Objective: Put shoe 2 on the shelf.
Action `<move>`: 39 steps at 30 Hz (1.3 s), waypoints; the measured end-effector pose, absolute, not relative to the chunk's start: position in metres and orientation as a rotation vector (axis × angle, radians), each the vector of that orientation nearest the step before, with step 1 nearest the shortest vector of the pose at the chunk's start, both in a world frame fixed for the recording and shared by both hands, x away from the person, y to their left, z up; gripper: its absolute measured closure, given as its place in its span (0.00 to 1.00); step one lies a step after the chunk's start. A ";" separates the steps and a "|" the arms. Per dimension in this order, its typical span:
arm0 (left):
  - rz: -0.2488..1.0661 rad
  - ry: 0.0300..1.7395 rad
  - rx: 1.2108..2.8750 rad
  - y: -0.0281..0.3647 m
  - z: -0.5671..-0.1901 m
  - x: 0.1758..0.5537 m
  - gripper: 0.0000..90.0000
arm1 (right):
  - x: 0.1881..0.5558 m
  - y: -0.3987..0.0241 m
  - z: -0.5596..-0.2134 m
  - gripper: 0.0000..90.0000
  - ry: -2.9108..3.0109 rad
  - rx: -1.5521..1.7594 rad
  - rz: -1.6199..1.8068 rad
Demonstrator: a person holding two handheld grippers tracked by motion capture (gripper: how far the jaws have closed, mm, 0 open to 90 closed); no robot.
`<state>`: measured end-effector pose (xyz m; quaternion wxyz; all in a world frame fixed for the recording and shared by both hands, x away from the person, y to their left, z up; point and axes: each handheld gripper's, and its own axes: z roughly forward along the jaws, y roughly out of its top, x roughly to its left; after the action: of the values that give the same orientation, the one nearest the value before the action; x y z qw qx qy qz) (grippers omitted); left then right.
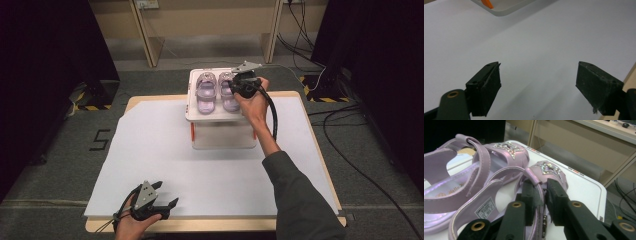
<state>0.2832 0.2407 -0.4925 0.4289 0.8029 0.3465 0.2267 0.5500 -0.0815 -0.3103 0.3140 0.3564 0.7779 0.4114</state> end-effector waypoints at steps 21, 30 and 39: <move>0.564 0.865 2.009 0.240 -0.493 0.283 0.21 | 0.534 -0.077 -0.298 0.61 2.050 0.900 1.098; 0.565 0.871 2.005 0.240 -0.493 0.284 0.21 | 0.515 -0.097 -0.295 0.56 2.045 0.888 1.188; 0.569 0.868 2.007 0.241 -0.493 0.283 0.21 | 0.494 -0.112 -0.298 0.52 2.046 0.856 1.266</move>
<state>0.2835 0.2406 -0.4933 0.4270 0.8032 0.3474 0.2278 0.4936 -0.1118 -0.2979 0.2894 0.3209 0.7669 0.4746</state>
